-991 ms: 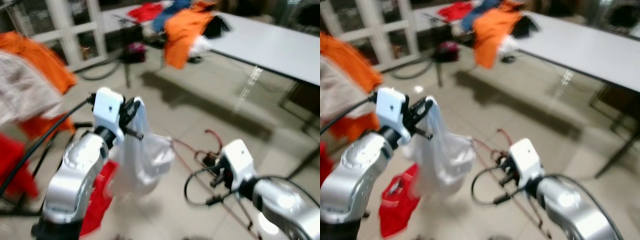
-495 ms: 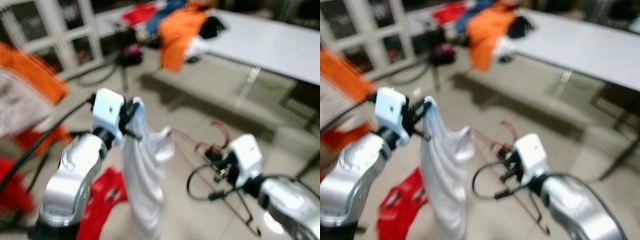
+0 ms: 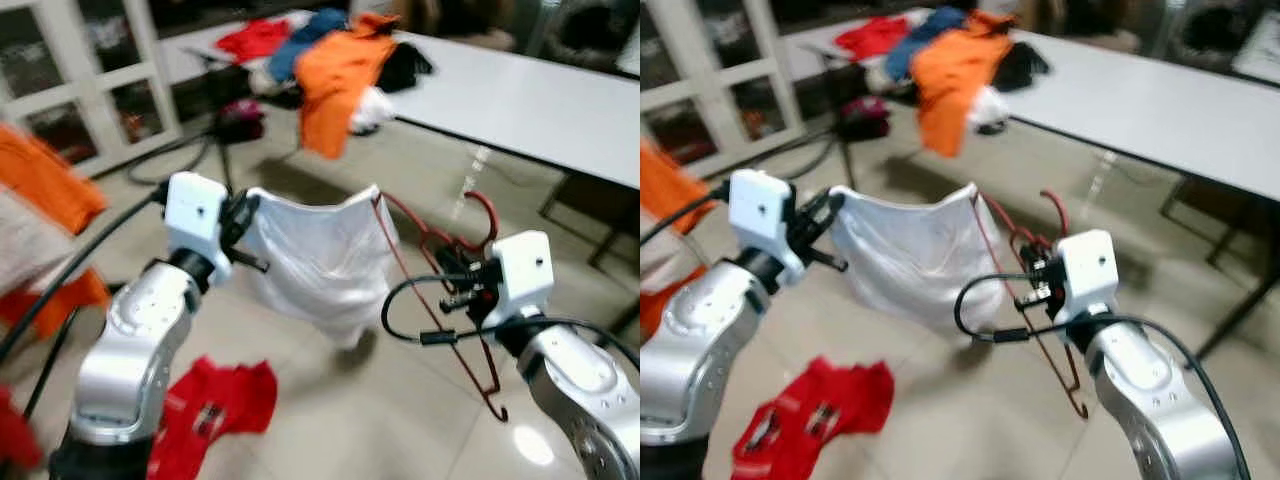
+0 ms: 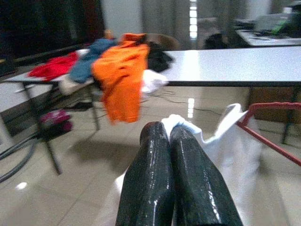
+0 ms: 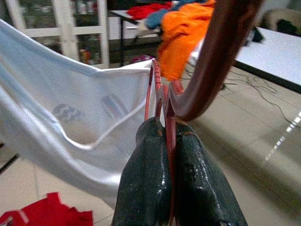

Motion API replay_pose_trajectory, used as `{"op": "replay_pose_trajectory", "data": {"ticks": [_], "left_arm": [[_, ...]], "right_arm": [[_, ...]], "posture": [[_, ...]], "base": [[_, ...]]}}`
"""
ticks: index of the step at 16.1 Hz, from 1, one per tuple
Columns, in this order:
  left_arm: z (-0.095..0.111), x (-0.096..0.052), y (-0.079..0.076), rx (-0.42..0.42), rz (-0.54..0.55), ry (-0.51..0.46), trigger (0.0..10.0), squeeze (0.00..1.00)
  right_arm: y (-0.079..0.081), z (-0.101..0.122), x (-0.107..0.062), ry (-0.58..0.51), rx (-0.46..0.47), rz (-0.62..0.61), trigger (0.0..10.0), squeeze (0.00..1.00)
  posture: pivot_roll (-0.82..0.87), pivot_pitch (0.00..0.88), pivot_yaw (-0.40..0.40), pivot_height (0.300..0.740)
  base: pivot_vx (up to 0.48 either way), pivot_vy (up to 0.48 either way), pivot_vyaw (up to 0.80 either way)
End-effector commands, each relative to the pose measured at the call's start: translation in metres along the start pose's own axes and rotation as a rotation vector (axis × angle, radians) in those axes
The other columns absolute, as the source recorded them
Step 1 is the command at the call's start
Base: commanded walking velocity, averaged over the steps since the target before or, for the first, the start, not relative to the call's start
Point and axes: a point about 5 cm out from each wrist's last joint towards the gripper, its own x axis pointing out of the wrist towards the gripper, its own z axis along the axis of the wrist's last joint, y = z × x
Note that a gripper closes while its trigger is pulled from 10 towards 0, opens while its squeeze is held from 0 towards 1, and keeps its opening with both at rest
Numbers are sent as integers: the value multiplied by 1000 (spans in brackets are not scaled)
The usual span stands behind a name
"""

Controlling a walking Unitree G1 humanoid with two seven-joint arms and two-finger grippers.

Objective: Hang hanger

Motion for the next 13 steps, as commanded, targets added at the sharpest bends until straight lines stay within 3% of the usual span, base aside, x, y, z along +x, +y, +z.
{"op": "replay_pose_trajectory", "data": {"ticks": [1,4,9,11,13], "left_arm": [[6,0,-1,18,-1,-27,10000,0],[6,1,-2,17,-3,-31,10000,0],[6,3,-3,19,-16,-27,10000,0],[6,3,-5,-26,-33,-30,10000,0],[5,5,-6,16,-64,-1,10000,0]], "right_arm": [[-6,4,3,-12,-13,-35,10000,0],[-6,4,7,-15,-21,-36,10000,0],[0,1,5,-3,6,18,10000,0],[2,-6,3,42,26,37,10000,0],[1,-15,1,104,36,55,10000,0]], "posture": [[-164,18,5,740],[-161,15,6,740],[-163,15,18,740],[-166,11,25,740],[-167,8,32,740]], "base": [[405,0,800],[401,0,800],[391,0,0],[0,0,0],[0,0,0]]}}
